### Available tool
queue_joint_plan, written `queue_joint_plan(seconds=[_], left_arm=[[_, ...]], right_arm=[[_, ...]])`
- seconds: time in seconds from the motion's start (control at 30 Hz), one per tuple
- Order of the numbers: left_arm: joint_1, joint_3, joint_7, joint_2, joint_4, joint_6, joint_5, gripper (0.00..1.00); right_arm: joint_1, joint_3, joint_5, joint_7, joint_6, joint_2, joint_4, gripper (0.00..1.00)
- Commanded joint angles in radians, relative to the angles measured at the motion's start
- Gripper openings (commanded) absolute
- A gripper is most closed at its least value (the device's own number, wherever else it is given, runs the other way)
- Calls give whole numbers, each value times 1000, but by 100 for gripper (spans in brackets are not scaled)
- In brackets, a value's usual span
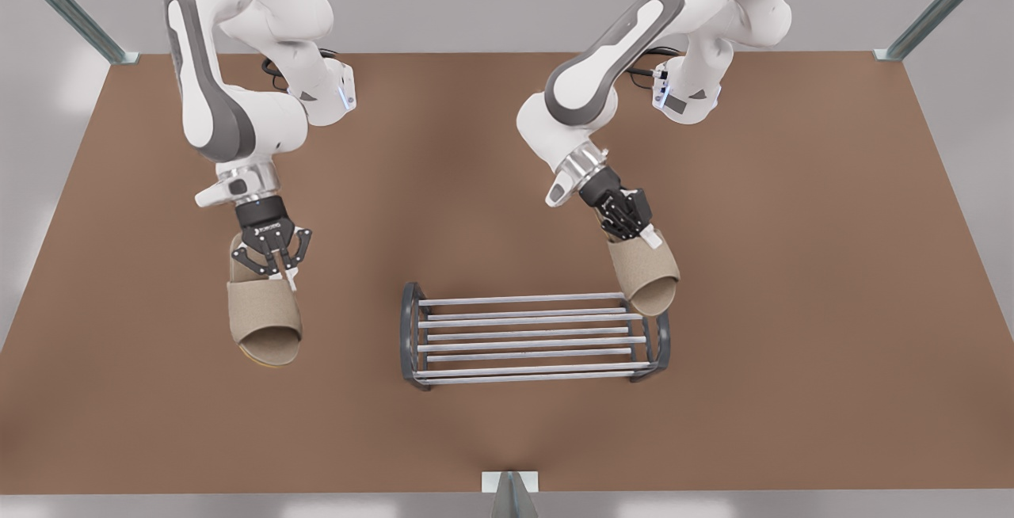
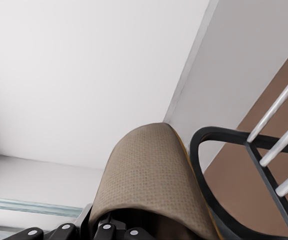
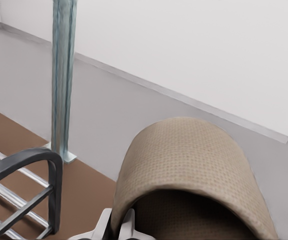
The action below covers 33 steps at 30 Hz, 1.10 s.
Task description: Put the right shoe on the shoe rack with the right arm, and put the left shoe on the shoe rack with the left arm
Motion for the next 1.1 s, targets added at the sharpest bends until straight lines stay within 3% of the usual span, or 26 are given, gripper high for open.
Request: queue_joint_plan(seconds=[0.0,0.13,0.27,0.33,0.53,0.93,0.97,1.0,1.03,1.07], left_arm=[[-21,0,238,5,13,-80,3,26],[-50,0,234,76,93,-122,4,26],[-50,2,234,149,182,-123,15,26],[-50,0,232,172,214,-113,20,26],[-76,-1,200,226,282,-99,21,27],[-71,48,53,464,437,-96,127,27],[-73,48,47,471,438,-97,127,30],[-71,48,36,478,438,-97,127,54],[-71,48,31,479,438,-97,125,100],[-71,48,-10,479,438,-97,122,100]], right_arm=[[101,39,-4,569,39,1,15,21],[153,76,2,707,44,28,61,21],[306,90,4,785,218,191,331,21],[308,105,4,786,228,238,385,21],[312,111,2,786,228,284,431,21],[303,108,1,782,226,304,437,21],[303,108,1,782,226,304,437,21],[303,108,1,783,226,306,437,21],[303,108,1,782,226,304,437,21],[303,108,1,780,226,309,437,21]])
